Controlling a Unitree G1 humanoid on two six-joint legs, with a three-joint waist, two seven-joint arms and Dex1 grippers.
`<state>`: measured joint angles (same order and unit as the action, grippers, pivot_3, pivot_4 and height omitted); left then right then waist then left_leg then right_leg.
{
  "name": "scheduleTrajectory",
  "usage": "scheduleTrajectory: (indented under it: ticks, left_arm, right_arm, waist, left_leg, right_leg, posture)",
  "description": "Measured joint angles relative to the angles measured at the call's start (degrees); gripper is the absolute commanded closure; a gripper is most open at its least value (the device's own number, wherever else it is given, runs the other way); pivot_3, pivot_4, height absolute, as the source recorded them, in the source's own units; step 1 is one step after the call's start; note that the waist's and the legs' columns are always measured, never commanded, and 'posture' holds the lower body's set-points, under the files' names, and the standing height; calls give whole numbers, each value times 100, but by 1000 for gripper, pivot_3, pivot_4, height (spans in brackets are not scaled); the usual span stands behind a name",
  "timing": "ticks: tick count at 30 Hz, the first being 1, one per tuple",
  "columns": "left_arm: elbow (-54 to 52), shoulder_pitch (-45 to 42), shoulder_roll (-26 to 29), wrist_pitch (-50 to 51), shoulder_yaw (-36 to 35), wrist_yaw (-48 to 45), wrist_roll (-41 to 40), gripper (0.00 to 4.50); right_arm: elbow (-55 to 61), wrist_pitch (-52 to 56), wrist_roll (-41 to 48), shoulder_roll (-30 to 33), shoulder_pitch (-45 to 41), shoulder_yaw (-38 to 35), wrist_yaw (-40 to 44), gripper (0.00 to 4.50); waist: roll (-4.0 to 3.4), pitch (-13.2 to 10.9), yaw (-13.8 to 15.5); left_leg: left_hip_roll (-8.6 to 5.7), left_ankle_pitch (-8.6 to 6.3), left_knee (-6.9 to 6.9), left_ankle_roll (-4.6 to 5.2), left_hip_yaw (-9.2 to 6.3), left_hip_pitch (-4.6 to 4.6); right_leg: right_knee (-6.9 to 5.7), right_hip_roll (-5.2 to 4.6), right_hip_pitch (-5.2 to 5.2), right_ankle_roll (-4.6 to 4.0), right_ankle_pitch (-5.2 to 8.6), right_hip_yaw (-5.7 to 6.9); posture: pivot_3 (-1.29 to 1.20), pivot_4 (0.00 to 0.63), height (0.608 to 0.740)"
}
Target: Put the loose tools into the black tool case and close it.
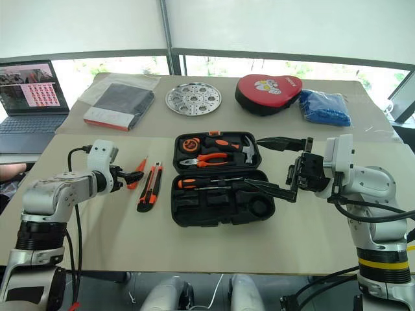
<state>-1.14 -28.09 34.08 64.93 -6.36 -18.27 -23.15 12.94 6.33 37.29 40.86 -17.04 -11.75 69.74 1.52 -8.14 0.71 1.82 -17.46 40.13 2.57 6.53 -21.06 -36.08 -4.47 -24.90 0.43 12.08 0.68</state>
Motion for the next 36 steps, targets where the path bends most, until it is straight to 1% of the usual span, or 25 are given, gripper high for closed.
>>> scheduleTrajectory:
  ticks: [3, 4, 6, 7, 10, 12, 15, 16, 18, 19, 21, 22, 24, 25, 27, 29, 32, 36]
  left_arm:
    - [-84, 124, 95, -10, -48, -99, 32, 2776]
    - [-100, 169, 143, -10, -90, -149, 31, 3244]
    - [-113, 239, 172, -24, -186, -221, 31, 3841]
    - [-124, 273, 174, -64, -214, -269, 31, 4014]
    - [-187, 658, 536, -627, -203, -952, 2, 4021]
    - [-72, 887, 810, -1359, -241, -1580, 9, 4021]
    - [79, 955, 1243, -2691, -352, -2838, -1, 4021]
    - [53, 851, 1372, -2995, -353, -3367, -137, 4021]
    - [-93, 531, 1422, -3219, -235, -4083, -370, 4021]
    - [-285, 258, 1441, -3217, 40, -4476, -450, 4021]
    - [-657, -69, 1445, -3217, 543, -4922, -509, 4021]
    - [-781, -320, 1411, -3211, 939, -5071, -379, 4021]
    - [-933, -582, 1311, -3205, 1484, -5180, -143, 4021]
    - [-931, -974, 1111, -3053, 2087, -5131, 234, 4021]
    - [-930, -1220, 861, -2804, 2651, -5008, 537, 4021]
    - [-901, -1306, 670, -2615, 2991, -4905, 746, 4021]
    - [-720, -1396, 616, -2618, 3421, -4827, 1172, 4021]
    - [-639, -1419, 494, -2558, 3593, -4698, 1497, 4021]
  right_arm:
    - [-71, -13, 0, 1, 2, -16, 63, 0]
    - [-119, -27, 0, 1, 13, -31, 105, 0]
    - [-137, -69, 0, 1, 62, -50, 148, 0]
    - [-137, -74, 0, 2, 77, -55, 155, 0]
    - [-121, -80, -1, 36, 202, -86, 151, 0]
    - [-109, -79, -1, 98, 323, -170, 142, 0]
    - [-24, -66, 5, 222, 515, -351, 125, 0]
    - [22, -54, 5, 276, 585, -406, 112, 0]
    - [75, 9, 6, 370, 709, -481, 107, 0]
    - [102, 62, -5, 534, 845, -489, 144, 0]
    - [106, 115, -32, 725, 995, -506, 243, 0]
    - [99, 143, -68, 850, 1162, -531, 289, 0]
    - [38, 174, -159, 959, 1316, -562, 349, 0]
    - [-65, 163, -298, 1141, 1589, -602, 440, 0]
    - [-178, 149, -463, 1239, 1803, -645, 523, 0]
    - [-249, 148, -507, 1245, 1949, -680, 520, 0]
    - [-192, 149, -489, 1207, 2017, -723, 492, 0]
    - [7, 151, -448, 1146, 2068, -790, 402, 0]
  waist:
    - [0, 0, -4]
    - [0, 0, -5]
    - [0, 0, -8]
    - [0, 0, -9]
    - [1, 0, -29]
    - [3, -2, -26]
    - [8, -5, 7]
    - [8, -5, 31]
    - [8, -5, 74]
    - [9, -5, 107]
    - [8, -5, 103]
    - [9, -5, 102]
    - [9, -5, 96]
    - [9, -5, 113]
    - [11, -6, 101]
    - [14, -8, 19]
    - [15, -9, -51]
    - [16, -9, -17]
  left_leg:
    - [1, 3, 0, -6, 0, 0]
    - [1, 3, -1, -6, 1, -1]
    - [2, 3, -1, -6, 1, -1]
    - [2, 3, -1, -6, 1, -1]
    - [6, 4, -2, -8, 3, -7]
    - [9, 5, -3, -10, 5, -12]
    - [9, 5, -2, -10, 5, -15]
    - [7, 4, -2, -9, 4, -18]
    - [2, 0, 7, -1, 4, -20]
    - [-1, -4, 15, 5, 4, -26]
    - [-4, -11, 21, 19, 13, -26]
    - [-10, -14, 24, 23, 12, -26]
    - [-13, -18, 28, 32, 12, -26]
    - [-30, -22, 33, 39, 7, -26]
    - [-28, -35, 34, 63, 8, -25]
    - [-23, -36, 36, 63, 6, -26]
    - [-18, -34, 36, 60, 3, -21]
    - [-12, -35, 37, 63, -2, -21]
  right_leg:
    - [1, 0, 0, 0, 0, 0]
    - [3, 0, -1, 0, 0, 0]
    - [4, 0, -1, 0, 1, 0]
    - [5, 0, -1, 0, 1, 0]
    - [6, 1, -11, -1, 1, 0]
    - [4, 0, -18, -6, 4, 3]
    - [6, -4, -19, -9, 5, 9]
    - [8, -7, -17, -9, 6, 13]
    - [10, -11, -12, -8, 5, 14]
    - [13, -10, -11, -7, 5, 14]
    - [19, -5, -7, 2, 3, 0]
    - [21, -3, -4, 8, 4, -1]
    - [26, 3, 0, 14, 5, -6]
    - [29, 4, 10, 22, 7, -3]
    - [31, 7, 10, 25, 7, -8]
    - [27, 10, 5, 28, 9, -16]
    - [21, 18, 4, 28, 10, -19]
    - [17, 12, 5, 29, 10, -15]
  posture:
    - [0, 150, 740]
    - [0, 150, 740]
    - [0, 150, 740]
    - [0, 150, 740]
    - [0, 150, 740]
    - [0, 150, 740]
    - [0, 150, 740]
    - [0, 150, 740]
    - [0, 150, 740]
    - [0, 150, 740]
    - [0, 150, 740]
    - [0, 150, 740]
    - [0, 150, 740]
    - [0, 150, 740]
    - [0, 150, 740]
    - [0, 150, 740]
    - [0, 150, 740]
    - [0, 150, 740]
